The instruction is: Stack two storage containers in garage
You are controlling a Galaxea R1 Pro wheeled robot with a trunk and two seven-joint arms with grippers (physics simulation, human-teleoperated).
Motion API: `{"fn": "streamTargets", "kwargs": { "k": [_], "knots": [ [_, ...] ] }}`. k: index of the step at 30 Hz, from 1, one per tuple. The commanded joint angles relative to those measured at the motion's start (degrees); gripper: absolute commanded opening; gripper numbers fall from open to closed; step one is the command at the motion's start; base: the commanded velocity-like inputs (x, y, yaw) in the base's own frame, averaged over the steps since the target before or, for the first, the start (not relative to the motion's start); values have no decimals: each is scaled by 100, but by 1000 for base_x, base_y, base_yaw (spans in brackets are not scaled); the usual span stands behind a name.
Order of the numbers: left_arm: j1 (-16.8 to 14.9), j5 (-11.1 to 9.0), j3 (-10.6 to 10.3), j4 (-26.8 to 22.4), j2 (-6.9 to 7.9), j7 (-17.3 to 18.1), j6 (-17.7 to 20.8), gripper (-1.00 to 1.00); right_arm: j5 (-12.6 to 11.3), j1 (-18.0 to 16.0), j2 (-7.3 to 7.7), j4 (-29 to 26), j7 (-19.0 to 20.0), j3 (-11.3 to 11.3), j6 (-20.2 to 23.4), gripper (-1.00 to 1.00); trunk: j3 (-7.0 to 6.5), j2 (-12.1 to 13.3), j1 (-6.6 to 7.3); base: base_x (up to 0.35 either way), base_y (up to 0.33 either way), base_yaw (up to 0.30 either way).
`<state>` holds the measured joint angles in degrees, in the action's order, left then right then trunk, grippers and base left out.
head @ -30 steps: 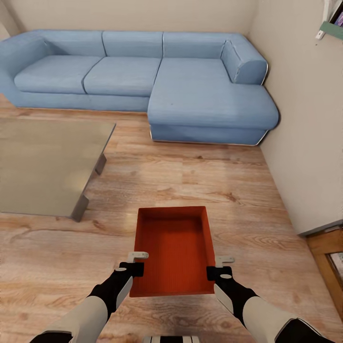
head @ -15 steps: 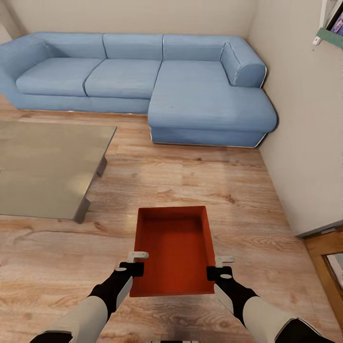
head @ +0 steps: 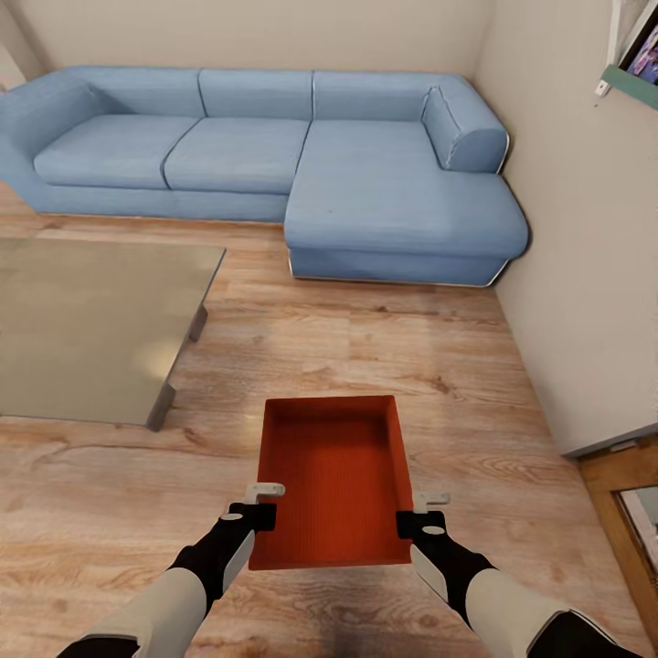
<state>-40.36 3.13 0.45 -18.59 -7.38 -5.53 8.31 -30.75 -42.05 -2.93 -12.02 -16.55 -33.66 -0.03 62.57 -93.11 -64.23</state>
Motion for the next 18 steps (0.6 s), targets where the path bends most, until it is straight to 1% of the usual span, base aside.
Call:
{"fn": "streamTargets", "kwargs": {
  "k": [1, 18],
  "knots": [
    [2, 51, -10, -7, 1, -51, 40, -100, 25, -5, 5, 4, -59, 8, -13, -100, -16, 40, 23, 0, 0, 0],
    [2, 50, -10, -5, 2, -70, 40, -100, 42, -5, 20, 3, -25, 8, -24, -100, -321, 722, 396, 0, 0, 0]
  ]
}}
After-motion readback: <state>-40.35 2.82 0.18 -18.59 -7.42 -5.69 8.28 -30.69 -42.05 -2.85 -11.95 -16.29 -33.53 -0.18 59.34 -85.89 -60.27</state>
